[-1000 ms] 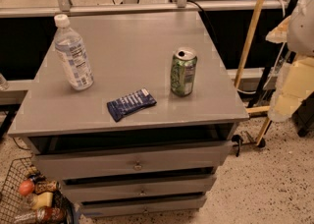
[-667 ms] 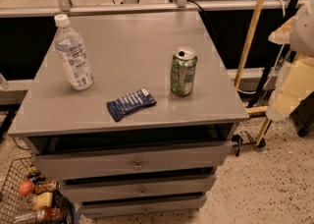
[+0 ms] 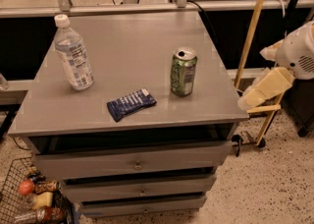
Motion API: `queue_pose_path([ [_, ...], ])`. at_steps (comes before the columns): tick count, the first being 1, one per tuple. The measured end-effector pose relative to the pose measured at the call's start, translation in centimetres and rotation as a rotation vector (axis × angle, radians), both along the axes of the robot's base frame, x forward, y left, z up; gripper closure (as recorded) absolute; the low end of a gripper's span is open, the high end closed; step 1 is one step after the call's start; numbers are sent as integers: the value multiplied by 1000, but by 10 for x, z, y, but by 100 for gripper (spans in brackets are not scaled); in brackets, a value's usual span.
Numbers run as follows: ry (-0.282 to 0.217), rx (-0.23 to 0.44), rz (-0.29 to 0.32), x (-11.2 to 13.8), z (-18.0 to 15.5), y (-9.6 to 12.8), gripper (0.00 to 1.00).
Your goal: Knock green can over
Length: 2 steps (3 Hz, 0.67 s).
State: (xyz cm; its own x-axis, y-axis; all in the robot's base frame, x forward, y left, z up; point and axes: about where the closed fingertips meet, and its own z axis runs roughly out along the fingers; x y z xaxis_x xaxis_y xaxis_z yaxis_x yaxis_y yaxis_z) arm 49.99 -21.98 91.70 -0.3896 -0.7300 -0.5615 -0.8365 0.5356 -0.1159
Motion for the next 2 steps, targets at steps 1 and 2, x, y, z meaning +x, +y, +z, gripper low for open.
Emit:
queue_pose_path([
  [1, -61, 31, -30, 17, 8, 3, 0],
  [2, -62, 31, -30, 17, 8, 3, 0],
])
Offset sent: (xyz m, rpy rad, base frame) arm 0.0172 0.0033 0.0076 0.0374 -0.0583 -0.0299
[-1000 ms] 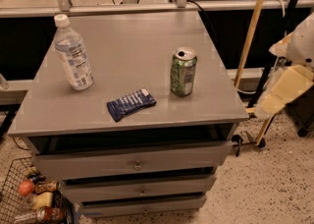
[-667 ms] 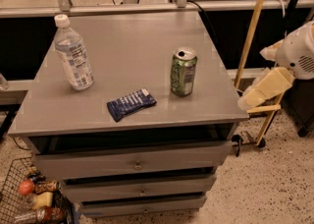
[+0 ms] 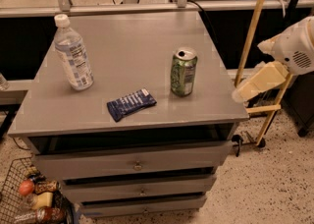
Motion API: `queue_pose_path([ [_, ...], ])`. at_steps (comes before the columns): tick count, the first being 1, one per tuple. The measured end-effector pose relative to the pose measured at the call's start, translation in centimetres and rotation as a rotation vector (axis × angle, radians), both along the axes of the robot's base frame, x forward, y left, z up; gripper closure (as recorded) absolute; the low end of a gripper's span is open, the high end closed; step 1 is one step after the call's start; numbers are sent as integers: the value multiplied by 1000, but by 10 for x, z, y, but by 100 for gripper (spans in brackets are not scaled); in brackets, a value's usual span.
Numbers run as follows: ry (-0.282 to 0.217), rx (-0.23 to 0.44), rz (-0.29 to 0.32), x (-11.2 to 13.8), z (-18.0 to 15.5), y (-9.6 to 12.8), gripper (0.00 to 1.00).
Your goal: Knock green can over
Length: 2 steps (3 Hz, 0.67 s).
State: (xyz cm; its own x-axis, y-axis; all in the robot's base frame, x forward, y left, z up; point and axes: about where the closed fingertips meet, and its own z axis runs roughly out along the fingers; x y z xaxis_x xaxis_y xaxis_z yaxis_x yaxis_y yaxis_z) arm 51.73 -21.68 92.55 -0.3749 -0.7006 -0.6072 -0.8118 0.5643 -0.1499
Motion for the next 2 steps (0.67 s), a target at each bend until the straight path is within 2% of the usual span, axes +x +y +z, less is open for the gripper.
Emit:
queue_pose_path([
  [2, -54, 158, 55, 24, -8, 49, 0],
])
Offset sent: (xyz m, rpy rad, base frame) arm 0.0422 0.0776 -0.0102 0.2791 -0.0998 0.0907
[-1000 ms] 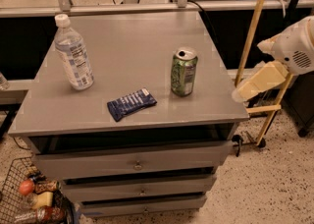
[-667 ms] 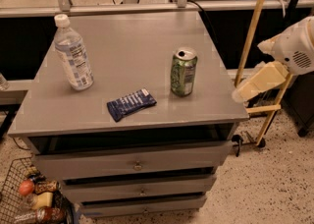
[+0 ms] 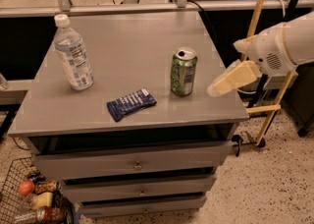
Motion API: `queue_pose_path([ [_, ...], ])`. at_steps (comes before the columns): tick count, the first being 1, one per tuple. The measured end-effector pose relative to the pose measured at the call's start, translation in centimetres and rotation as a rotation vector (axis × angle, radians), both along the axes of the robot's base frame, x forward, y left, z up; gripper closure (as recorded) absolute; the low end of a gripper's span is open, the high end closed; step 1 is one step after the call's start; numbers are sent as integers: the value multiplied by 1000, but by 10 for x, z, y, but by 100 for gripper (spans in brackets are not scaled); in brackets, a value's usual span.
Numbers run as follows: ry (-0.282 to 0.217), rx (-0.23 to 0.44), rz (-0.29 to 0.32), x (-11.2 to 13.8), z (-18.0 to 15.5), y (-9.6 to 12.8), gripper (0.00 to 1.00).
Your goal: Knock green can over
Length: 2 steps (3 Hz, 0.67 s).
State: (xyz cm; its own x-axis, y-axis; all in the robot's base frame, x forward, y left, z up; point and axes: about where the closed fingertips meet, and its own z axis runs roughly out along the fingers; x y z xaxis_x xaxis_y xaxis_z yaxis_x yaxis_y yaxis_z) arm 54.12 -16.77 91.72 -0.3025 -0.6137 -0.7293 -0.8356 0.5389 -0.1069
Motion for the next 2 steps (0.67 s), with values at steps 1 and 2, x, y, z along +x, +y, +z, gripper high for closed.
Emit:
queue_pose_path([
  [1, -11, 72, 18, 9, -7, 21, 0],
  [2, -19, 134, -3, 13, -16, 31, 0],
])
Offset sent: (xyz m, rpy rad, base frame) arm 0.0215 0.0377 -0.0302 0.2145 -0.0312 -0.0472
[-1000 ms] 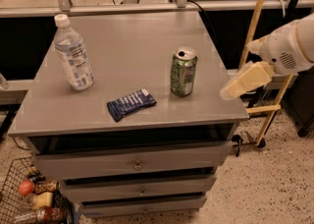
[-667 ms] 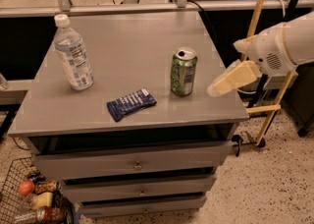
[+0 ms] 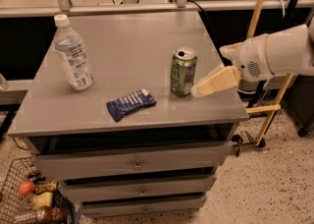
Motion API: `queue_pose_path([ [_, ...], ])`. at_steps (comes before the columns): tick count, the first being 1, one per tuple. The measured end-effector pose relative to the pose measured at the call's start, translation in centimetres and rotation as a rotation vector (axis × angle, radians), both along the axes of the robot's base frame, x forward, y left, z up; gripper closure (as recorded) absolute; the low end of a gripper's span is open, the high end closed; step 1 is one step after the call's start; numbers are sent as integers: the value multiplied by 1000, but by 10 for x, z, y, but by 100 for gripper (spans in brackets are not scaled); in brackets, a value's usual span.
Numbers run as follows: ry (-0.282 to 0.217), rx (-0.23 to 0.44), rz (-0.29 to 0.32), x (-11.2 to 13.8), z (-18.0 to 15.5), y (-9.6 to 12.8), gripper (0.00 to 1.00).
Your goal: Knock green can over
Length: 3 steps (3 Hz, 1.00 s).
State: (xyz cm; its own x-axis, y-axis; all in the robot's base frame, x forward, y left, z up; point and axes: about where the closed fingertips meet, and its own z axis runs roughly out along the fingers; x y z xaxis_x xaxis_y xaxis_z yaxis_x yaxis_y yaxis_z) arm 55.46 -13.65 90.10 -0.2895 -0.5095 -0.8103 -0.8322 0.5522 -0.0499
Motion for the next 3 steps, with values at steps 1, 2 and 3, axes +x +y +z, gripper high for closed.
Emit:
queue_pose_path([
  [1, -30, 71, -44, 6, -1, 6, 0],
  [2, -50, 143, -75, 12, -2, 14, 0],
  [3, -62, 204, -71, 23, -4, 33, 0],
])
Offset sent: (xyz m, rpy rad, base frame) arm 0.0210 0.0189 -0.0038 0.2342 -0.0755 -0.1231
